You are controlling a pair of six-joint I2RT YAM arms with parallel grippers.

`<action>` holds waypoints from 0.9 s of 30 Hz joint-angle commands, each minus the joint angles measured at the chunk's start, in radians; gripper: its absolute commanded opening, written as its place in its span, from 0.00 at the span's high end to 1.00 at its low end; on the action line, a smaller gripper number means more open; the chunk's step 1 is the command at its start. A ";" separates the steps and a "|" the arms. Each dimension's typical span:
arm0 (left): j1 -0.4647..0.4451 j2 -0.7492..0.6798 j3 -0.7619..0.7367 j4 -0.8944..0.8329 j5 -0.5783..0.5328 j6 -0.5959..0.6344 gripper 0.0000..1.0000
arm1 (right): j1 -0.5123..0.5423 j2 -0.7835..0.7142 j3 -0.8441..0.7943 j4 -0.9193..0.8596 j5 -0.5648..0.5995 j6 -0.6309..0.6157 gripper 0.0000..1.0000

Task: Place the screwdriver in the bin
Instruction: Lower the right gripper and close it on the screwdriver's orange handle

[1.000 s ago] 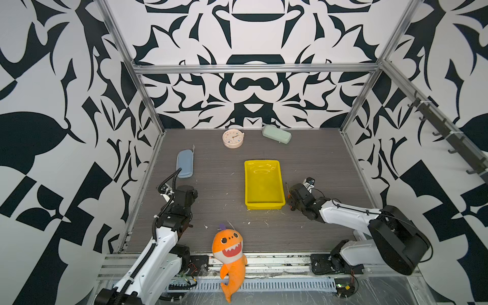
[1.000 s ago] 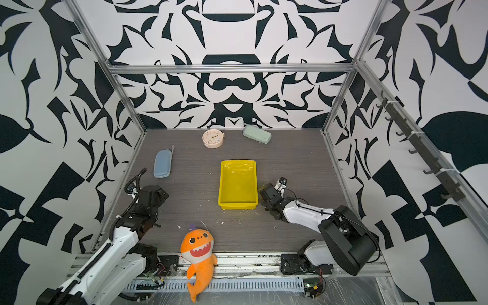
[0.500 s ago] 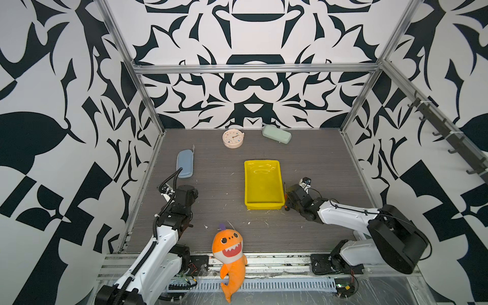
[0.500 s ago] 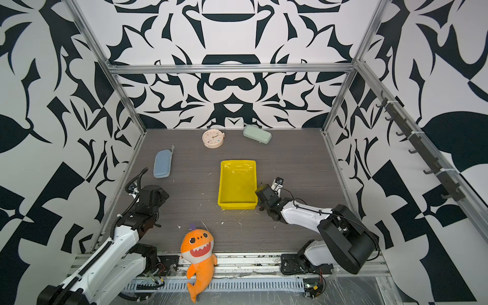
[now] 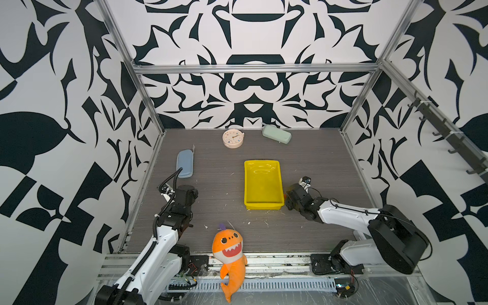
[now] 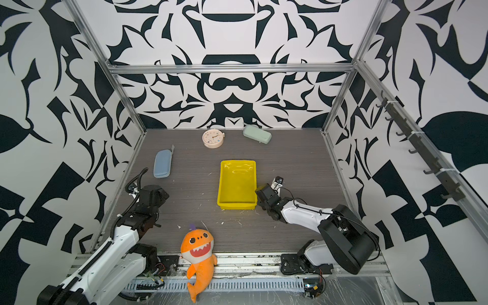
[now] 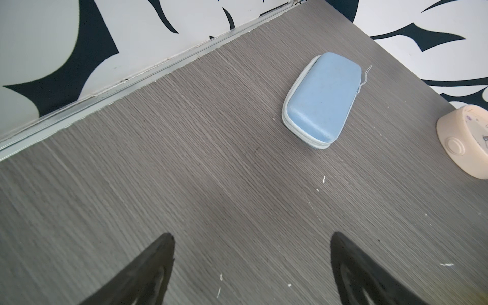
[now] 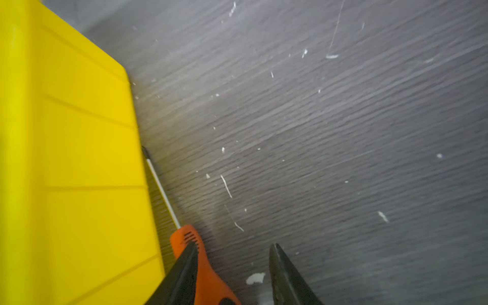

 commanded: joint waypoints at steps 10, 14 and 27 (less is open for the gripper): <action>0.001 0.009 0.036 -0.012 -0.009 -0.017 0.05 | 0.030 -0.051 -0.076 0.176 -0.033 -0.018 0.48; 0.001 0.006 0.036 -0.017 -0.009 -0.018 0.05 | 0.030 -0.032 -0.064 0.132 -0.016 0.012 0.49; 0.001 0.002 0.035 -0.018 -0.010 -0.018 0.05 | 0.029 0.067 -0.023 0.064 -0.023 0.098 0.52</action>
